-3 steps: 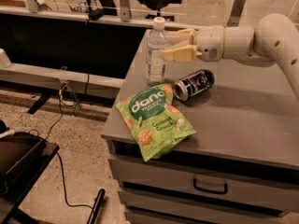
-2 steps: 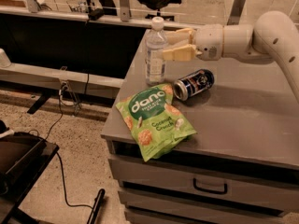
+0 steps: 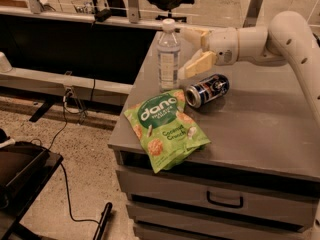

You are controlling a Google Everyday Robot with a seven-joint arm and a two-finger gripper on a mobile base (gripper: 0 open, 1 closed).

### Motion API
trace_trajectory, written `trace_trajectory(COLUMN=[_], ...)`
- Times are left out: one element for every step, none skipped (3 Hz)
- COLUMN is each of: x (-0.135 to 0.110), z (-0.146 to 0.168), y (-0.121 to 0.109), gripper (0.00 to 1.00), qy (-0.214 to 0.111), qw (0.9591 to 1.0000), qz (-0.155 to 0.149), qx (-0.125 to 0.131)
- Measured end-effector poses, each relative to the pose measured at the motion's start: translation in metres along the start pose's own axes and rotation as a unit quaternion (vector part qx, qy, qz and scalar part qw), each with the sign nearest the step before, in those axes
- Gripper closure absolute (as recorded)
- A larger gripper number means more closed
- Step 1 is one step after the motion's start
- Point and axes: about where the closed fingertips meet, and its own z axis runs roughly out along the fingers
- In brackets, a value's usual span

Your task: Move blue plastic bottle near green rice chip bag

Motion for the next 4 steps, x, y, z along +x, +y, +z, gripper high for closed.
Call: trace_trajectory(x=[0.000, -0.002, -0.002, -0.001], z=[-0.005, -0.024, -0.050, -0.079], y=[-0.003, -0.011, -0.019, -0.027], gripper=[0.00, 0.00, 0.00, 0.00], qy=[-0.001, 0.017, 0.043, 0.069], qw=[1.0000, 0.9993, 0.9967, 0.9921], qz=[-0.005, -0.016, -0.020, -0.018], qx=[0.003, 0.029, 0.066, 0.103])
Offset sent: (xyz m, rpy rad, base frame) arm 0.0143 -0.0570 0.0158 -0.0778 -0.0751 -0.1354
